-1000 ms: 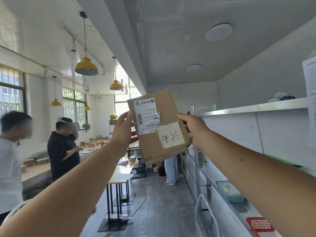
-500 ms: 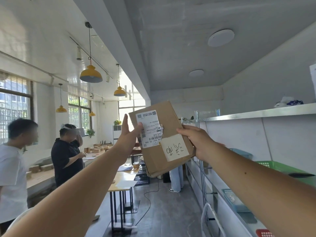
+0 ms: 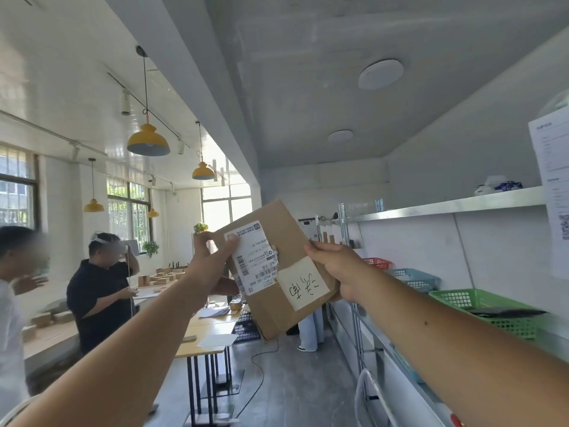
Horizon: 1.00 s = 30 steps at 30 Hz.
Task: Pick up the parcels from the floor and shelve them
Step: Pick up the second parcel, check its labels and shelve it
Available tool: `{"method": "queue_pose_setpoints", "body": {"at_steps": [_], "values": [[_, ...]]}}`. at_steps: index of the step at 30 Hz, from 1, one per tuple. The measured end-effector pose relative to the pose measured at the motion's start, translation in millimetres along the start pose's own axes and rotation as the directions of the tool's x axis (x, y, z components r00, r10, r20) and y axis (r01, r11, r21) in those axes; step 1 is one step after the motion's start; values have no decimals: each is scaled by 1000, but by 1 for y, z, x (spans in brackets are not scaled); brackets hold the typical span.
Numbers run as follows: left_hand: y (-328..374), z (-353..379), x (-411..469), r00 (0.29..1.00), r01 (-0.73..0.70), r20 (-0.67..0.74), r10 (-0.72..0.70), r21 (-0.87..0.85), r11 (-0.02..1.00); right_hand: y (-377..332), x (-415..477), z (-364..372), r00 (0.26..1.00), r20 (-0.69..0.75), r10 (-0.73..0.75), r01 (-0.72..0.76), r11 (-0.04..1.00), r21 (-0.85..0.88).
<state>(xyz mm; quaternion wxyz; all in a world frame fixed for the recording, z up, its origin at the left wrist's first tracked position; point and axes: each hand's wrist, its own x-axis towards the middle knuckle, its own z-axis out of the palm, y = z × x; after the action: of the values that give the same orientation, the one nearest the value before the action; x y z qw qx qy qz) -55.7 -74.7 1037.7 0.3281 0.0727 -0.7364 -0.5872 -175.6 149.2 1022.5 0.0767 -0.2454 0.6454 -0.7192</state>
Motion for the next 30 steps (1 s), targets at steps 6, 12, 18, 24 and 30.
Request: {"method": "queue_pose_setpoints", "body": {"at_steps": [6,12,18,24,30], "values": [[-10,10,4,991,18,-131,-40,-165,986,-3,6,7,971,-212,-109,89,991,-99],[-23,27,-3,971,-13,-229,-65,-323,946,-10,-4,16,948,-301,-99,110,994,21],[-34,40,-6,970,-19,-231,-73,-370,929,-6,-4,18,936,-349,-44,121,972,202],[-40,47,-7,959,-9,-255,-125,-470,883,-7,6,21,956,-291,-34,114,958,263],[-46,51,-3,923,49,-272,-272,-618,785,-2,10,18,975,-206,-80,126,966,225]]}}
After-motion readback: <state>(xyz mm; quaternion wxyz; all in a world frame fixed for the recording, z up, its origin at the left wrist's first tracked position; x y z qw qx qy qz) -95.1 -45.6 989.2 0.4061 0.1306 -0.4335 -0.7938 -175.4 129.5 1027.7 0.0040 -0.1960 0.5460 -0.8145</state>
